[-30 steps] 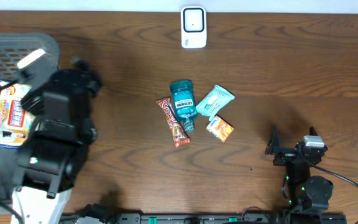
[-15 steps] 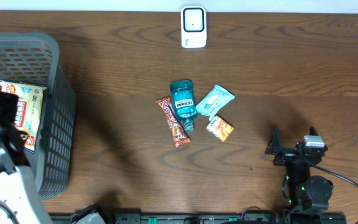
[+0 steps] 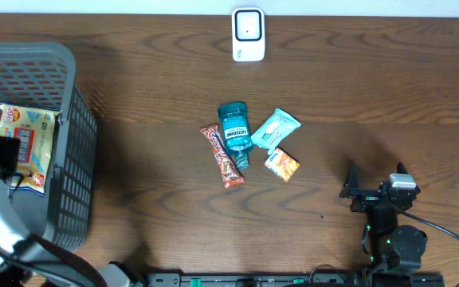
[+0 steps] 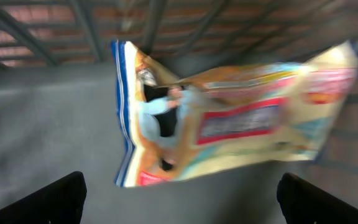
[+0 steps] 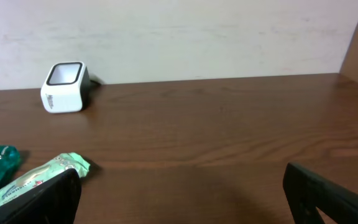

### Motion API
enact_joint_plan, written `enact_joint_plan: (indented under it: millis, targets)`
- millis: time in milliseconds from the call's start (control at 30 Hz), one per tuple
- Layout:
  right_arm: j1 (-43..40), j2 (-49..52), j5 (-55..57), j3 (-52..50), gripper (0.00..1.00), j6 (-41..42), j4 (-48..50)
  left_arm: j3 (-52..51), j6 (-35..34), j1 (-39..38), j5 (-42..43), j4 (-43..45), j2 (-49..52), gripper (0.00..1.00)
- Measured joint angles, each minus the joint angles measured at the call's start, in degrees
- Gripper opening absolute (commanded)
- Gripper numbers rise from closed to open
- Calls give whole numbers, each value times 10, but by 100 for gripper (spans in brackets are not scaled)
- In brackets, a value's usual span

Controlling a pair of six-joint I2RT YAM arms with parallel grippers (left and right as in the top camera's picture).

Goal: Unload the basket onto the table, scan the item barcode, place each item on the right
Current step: 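Move the left gripper back into the basket and grasp the snack bag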

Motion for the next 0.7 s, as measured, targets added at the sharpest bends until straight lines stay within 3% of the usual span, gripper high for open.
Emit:
enact_joint_plan:
  millis: [400, 700]
  targets:
    - [0, 0, 0, 0, 99, 0, 0, -45, 166, 27, 75, 97, 40, 98]
    - [0, 0, 0, 0, 99, 0, 0, -45, 218, 27, 74, 103, 110, 98]
